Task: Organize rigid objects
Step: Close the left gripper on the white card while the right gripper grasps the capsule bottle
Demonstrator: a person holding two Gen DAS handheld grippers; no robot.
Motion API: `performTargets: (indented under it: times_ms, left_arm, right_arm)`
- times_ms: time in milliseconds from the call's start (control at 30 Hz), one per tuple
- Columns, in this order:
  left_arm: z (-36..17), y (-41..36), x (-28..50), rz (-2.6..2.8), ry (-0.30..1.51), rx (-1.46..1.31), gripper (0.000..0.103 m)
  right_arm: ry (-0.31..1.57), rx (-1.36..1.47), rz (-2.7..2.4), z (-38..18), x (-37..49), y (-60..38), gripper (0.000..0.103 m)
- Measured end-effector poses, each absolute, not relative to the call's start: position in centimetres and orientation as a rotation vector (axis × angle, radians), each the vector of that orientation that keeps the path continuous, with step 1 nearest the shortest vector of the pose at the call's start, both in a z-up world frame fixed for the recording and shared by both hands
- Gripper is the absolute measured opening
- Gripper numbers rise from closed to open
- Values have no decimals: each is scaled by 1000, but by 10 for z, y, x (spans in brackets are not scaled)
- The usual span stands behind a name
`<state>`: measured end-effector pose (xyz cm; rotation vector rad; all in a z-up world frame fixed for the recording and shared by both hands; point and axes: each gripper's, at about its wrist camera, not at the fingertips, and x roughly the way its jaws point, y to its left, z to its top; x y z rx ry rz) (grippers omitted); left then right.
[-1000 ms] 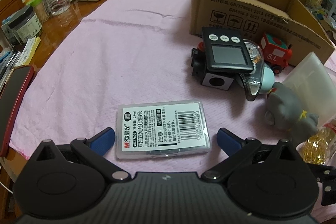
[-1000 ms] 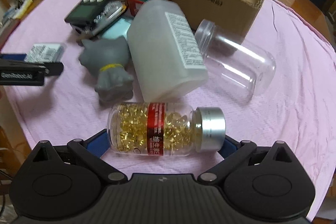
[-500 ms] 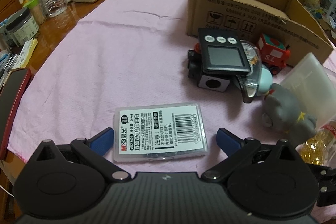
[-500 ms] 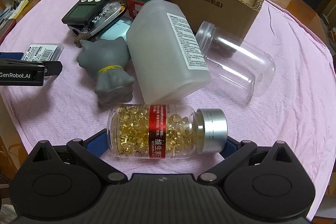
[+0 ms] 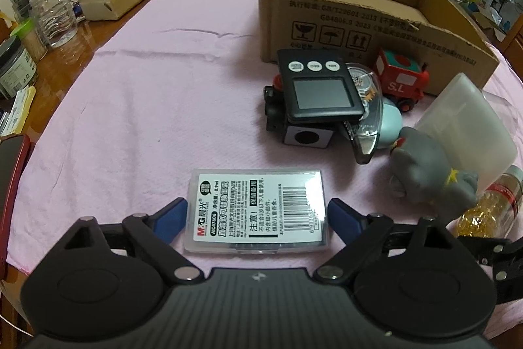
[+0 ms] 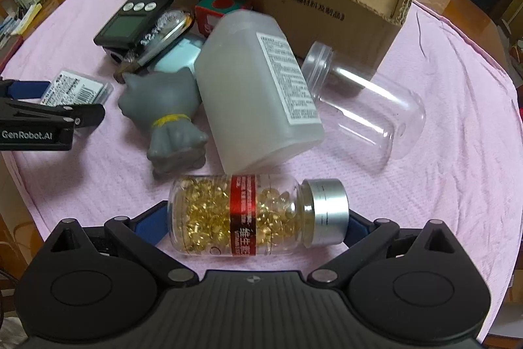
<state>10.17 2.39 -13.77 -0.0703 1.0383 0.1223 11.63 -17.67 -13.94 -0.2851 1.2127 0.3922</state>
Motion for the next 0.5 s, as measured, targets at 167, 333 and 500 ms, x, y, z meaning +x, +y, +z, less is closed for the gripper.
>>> performTargets:
  times_ms: [167,333,500]
  left_arm:
    - [-137,24,104,102,1048,-63,89]
    - [-136,27,104,67,1058,-53,89]
    - [-129,32,107,23,1069,-28,89]
  right_arm:
    - [1213,-322,380,-139,117,-171,100]
    - [1223,-306,381,-137,118,-174,96]
    - [1234,-322,386,-137,120,-177,96]
